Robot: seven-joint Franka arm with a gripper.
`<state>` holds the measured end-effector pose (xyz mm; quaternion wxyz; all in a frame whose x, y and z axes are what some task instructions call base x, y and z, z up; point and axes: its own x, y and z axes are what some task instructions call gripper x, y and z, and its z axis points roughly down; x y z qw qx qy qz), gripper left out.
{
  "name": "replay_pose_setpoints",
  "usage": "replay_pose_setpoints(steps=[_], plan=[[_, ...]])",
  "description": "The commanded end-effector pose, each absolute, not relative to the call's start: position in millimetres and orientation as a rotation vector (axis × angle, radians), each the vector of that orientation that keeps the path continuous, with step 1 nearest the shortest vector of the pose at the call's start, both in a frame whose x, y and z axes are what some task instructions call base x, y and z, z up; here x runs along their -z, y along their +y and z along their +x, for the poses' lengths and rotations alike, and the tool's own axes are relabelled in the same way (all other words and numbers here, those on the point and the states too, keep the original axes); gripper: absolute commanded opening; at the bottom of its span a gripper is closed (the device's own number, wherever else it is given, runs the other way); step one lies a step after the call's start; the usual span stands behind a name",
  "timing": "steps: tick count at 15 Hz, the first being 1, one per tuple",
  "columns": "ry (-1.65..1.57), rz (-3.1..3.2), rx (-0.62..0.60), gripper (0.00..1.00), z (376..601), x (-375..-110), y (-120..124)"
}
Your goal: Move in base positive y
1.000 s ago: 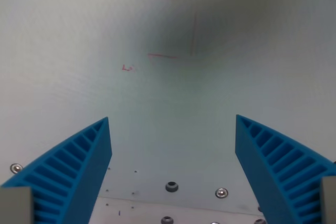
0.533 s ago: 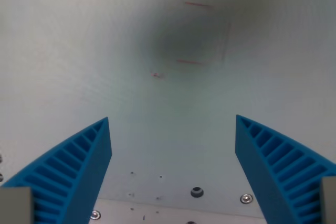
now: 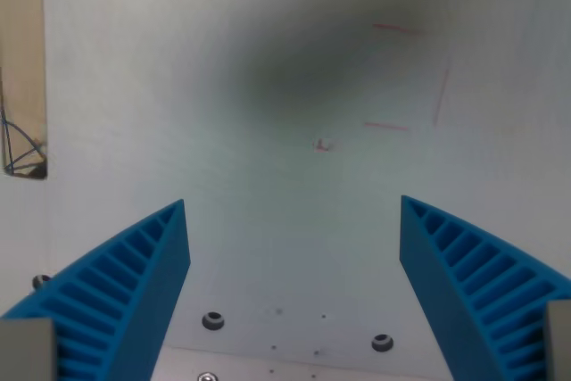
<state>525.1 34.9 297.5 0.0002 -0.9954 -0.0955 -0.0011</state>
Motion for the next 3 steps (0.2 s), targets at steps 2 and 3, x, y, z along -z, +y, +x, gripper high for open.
replay_pose_setpoints(steps=[2,3], plan=[[-0.270,-3.133,-0.012,1.00,536,-299,53],[-0.270,-3.133,-0.012,1.00,537,-299,59]])
